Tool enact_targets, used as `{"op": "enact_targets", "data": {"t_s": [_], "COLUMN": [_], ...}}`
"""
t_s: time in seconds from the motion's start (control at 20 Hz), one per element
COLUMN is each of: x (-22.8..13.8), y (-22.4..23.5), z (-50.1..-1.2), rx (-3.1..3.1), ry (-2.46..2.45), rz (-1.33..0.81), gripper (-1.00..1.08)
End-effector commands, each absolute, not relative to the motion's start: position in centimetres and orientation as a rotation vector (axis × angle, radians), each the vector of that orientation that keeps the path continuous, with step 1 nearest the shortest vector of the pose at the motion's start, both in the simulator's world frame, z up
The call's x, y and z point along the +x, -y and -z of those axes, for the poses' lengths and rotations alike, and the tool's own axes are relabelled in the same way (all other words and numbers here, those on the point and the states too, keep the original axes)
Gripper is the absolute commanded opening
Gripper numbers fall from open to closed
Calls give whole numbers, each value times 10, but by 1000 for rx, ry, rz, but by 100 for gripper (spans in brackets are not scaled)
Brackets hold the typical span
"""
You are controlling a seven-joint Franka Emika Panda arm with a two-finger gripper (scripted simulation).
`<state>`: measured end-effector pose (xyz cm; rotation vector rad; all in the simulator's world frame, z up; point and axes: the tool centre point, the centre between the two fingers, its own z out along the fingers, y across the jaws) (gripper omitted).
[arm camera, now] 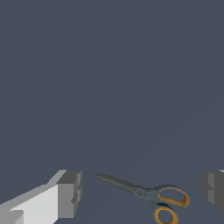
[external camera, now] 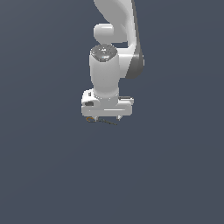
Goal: Pick up the object and move it to a goal position.
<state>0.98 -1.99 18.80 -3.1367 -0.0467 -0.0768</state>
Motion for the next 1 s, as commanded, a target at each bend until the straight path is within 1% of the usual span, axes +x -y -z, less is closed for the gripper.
{"op": "enact_targets", "data": {"t_s": [0.0, 0.4, 0.95], "x": [7, -6, -33], "y": [22, 33, 50], "z": [-184, -161, -123], "rx": [-3138, -3132, -3068], "ry": [89, 316, 740], "rz": [74, 61, 34], "gripper": [100, 100, 100]}}
